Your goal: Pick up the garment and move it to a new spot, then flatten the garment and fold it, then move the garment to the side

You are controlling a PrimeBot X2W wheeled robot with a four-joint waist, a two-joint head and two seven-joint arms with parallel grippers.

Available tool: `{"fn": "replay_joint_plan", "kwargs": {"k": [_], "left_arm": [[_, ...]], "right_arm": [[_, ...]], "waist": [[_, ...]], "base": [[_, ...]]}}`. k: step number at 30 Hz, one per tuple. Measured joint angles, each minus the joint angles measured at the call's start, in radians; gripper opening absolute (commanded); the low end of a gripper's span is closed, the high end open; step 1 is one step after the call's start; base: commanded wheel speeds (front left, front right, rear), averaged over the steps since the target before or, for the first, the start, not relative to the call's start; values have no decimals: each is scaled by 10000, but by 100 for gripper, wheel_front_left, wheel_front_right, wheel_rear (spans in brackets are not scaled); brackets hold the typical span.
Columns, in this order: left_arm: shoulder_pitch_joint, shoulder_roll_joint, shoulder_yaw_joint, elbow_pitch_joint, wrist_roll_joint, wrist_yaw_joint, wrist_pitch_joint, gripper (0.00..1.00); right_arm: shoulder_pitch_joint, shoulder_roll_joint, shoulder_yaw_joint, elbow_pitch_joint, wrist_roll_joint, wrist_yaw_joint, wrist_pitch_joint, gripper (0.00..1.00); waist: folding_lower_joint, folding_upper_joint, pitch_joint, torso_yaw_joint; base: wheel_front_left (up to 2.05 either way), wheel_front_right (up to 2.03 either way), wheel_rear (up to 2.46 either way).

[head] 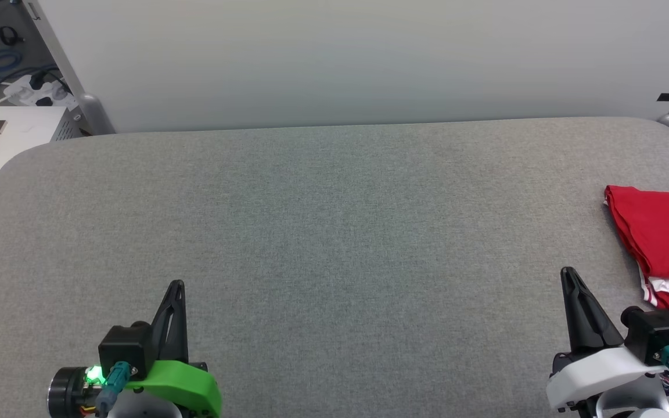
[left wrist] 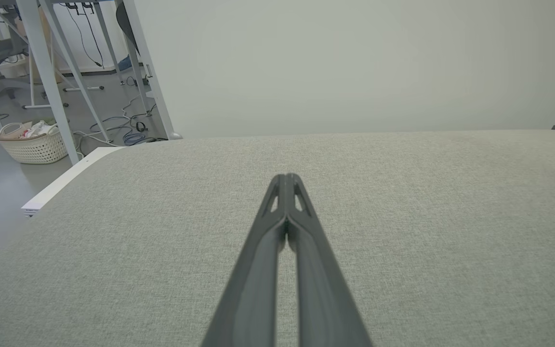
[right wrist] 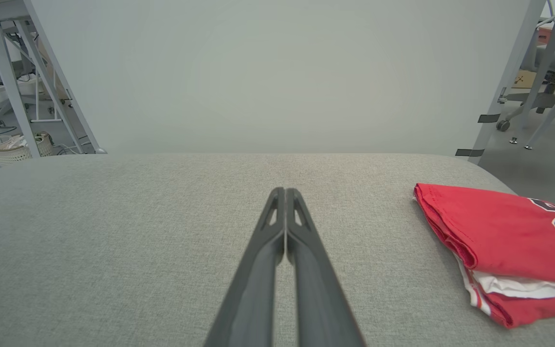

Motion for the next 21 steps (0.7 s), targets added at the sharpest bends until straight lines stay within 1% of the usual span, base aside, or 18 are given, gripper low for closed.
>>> {"fn": "replay_joint_plan", "kwargs": {"k": [21], "left_arm": [[-163,-10,-90,-63,161,111,439,0]], "right_arm": [[-138,81,50,79,-355,0,360,0]], "waist": [[0,0,-24,-57]], "base": [[0,0,0]]}}
